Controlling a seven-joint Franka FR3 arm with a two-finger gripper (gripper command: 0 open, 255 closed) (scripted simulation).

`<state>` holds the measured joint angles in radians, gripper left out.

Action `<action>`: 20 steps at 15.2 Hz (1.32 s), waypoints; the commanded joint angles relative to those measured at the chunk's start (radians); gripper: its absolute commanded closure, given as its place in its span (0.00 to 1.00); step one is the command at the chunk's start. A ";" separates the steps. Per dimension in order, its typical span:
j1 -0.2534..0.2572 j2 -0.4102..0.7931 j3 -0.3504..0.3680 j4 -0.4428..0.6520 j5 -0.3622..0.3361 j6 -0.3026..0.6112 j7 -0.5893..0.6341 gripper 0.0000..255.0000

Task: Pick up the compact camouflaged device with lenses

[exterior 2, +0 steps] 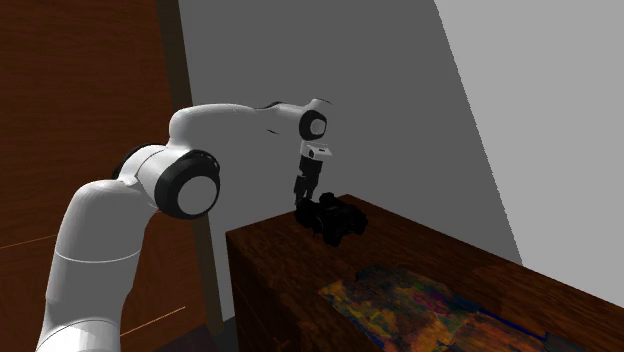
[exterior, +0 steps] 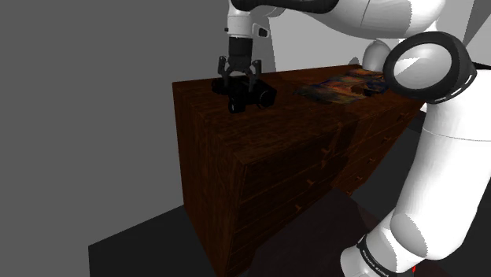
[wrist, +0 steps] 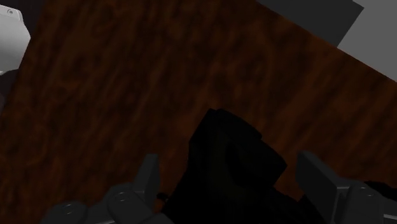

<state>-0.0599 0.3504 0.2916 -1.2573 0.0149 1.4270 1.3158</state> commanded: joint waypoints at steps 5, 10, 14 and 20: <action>-0.005 -0.008 -0.002 -0.084 0.002 0.076 -0.003 0.00; -0.005 -0.007 -0.002 -0.082 0.002 0.075 -0.003 1.00; -0.004 -0.008 -0.002 -0.085 0.002 0.077 -0.003 1.00; 0.000 0.005 -0.001 -0.012 0.000 0.016 0.003 1.00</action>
<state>-0.0626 0.3501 0.2897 -1.2913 0.0153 1.4595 1.3154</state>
